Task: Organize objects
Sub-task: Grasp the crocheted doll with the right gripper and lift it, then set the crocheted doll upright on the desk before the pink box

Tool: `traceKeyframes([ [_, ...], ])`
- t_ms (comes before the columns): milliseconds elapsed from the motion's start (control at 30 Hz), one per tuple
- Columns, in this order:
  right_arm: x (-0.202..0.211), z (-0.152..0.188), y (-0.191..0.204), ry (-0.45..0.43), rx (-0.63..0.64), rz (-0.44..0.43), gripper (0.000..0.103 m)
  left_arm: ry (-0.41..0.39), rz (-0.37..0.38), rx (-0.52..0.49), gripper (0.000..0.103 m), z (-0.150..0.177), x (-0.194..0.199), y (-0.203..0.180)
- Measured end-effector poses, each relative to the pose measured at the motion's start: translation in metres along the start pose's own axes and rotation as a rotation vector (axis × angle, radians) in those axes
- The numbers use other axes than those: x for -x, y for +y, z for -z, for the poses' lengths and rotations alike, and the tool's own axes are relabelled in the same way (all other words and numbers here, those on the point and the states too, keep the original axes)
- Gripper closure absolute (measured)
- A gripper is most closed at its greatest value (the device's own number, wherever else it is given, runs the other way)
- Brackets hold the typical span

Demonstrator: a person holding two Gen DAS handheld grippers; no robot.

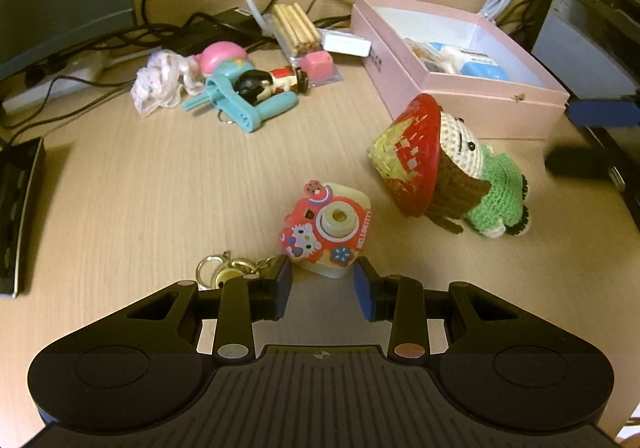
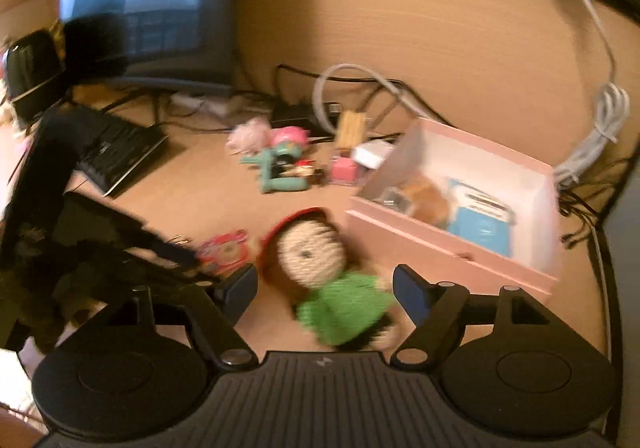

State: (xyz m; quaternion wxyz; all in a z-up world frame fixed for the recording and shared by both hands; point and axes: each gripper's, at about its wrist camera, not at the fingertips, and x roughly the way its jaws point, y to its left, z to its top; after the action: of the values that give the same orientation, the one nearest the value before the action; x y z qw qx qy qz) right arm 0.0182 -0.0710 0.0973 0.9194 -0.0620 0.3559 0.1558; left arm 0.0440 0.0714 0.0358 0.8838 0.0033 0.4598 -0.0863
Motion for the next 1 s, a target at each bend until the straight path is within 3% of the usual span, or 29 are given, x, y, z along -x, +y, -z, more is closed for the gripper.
traceKeyframes([
  [133,-0.032,-0.004,-0.021,0.038,-0.098,0.142,0.028,0.003,0.002,0.026,0.065,0.003,0.004,0.0],
  [200,-0.049,-0.001,-0.026,0.071,-0.119,0.187,0.033,0.007,-0.002,0.024,0.065,0.004,0.005,0.001],
  [300,-0.064,0.005,-0.024,0.12,-0.155,0.153,0.041,0.009,-0.009,0.04,0.065,0.005,0.006,0.005],
  [500,-0.057,0.013,0.004,0.145,-0.086,0.079,0.041,0.009,-0.013,0.042,0.065,0.003,0.006,0.006],
  [667,-0.032,0.019,0.028,0.154,-0.007,-0.078,0.04,0.005,-0.006,0.041,0.065,0.002,0.006,0.007],
  [867,-0.001,0.012,0.05,0.027,0.137,-0.091,0.025,0.004,-0.007,0.036,0.065,0.002,0.007,0.006],
  [1000,-0.01,0.006,0.063,0.033,0.202,-0.136,0.022,0.008,-0.011,0.032,0.065,0.003,0.008,0.008],
])
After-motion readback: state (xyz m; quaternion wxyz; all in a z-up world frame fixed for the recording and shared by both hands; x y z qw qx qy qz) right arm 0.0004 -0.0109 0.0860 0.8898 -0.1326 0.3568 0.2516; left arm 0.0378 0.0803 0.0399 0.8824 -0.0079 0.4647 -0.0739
